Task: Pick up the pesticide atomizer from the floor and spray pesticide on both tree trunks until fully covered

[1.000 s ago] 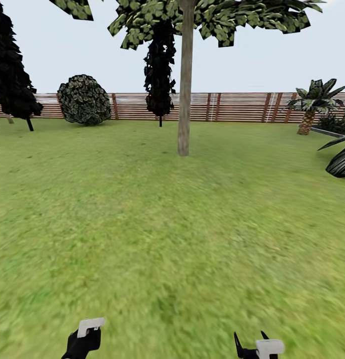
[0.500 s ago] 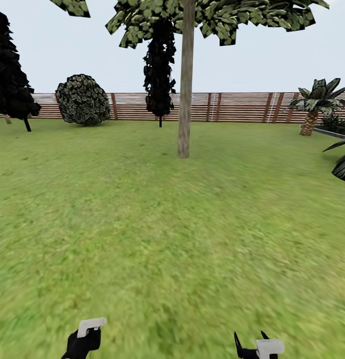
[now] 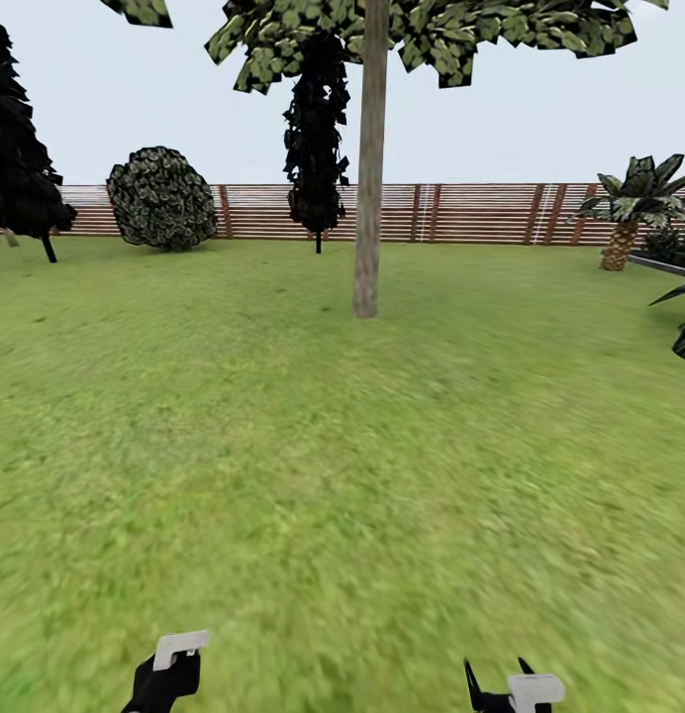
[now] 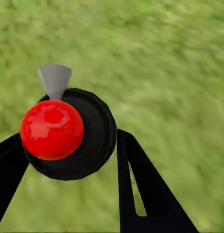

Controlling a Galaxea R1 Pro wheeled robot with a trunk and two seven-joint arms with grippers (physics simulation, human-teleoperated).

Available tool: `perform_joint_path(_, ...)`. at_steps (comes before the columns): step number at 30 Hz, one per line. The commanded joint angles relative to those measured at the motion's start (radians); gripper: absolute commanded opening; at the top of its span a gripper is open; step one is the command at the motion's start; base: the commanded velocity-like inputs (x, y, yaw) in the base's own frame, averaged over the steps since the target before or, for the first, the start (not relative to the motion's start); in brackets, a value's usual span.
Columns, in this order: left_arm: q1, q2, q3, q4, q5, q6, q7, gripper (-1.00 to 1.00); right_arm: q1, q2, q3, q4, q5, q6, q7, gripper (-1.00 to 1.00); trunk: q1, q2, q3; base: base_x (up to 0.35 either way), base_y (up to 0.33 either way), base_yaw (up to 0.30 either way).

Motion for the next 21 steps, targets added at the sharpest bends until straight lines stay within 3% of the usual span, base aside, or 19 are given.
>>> perform_joint_path(1, -0.001, 0.0, 0.0, 0.001, 0.004, -0.003, 0.001, -1.0, -0.001, 0.0, 0.0, 0.001, 0.0, -0.003, 0.001, 1.0, 0.0, 0.0, -0.001, 0.339, 0.0, 0.0)
perform_joint_path(21, -0.001, 0.0, 0.0, 0.001, 0.004, -0.003, 0.001, -1.0, -0.001, 0.0, 0.0, 0.001, 0.0, -0.002, 0.001, 1.0, 0.0, 0.0, -0.001, 0.339, 0.0, 0.0)
